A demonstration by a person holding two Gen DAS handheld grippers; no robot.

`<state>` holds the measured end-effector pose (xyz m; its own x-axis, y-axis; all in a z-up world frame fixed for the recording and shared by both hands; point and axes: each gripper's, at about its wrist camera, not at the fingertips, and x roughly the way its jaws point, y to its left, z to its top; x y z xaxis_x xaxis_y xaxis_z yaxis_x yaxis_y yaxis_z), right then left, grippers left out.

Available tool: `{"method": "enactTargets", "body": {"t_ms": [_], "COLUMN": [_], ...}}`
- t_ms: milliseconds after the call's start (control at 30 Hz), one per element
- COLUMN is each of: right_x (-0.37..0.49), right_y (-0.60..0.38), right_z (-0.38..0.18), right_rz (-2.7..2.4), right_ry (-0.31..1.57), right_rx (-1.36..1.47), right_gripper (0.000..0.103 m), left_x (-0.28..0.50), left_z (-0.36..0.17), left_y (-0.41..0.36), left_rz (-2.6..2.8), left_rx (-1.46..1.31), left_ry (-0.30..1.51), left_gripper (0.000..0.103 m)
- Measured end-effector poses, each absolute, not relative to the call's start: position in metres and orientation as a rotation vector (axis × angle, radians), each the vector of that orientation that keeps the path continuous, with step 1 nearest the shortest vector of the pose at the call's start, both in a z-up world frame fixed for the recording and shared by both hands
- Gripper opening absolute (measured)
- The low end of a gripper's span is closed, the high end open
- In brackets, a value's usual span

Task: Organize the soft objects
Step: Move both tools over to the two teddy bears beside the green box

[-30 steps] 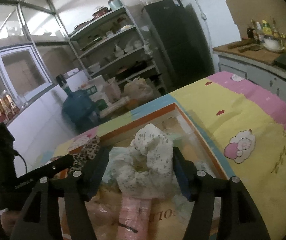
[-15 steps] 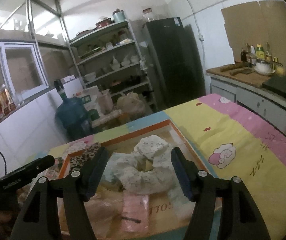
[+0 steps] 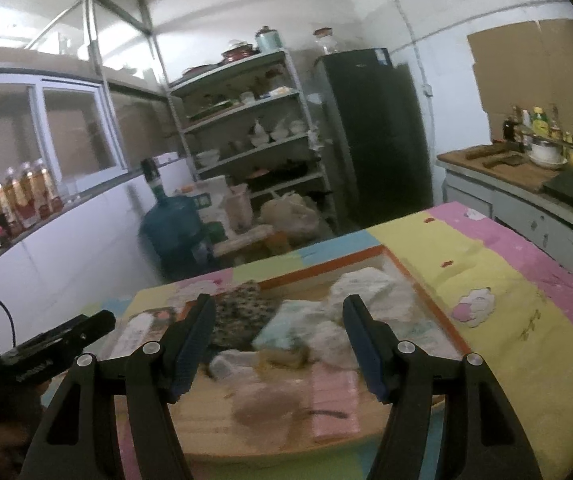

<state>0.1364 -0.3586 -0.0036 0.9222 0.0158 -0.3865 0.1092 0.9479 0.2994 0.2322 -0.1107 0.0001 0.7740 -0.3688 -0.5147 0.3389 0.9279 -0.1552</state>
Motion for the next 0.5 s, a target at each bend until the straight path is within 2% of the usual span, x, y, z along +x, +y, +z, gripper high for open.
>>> {"method": "enactTargets", "body": {"t_ms": [500], "right_x": [0.138], "right_y": [-0.280], "right_z": [0.013], "right_rz": [0.085], "right_ry": [0.392], "right_rx": [0.254], "right_gripper": [0.068], "left_x": [0.207], "left_z": [0.006], "left_y": [-0.041], "left_rz": [-0.292], "left_rx": [-0.093], "left_ry": [0.531], "left_gripper": [0.072]}}
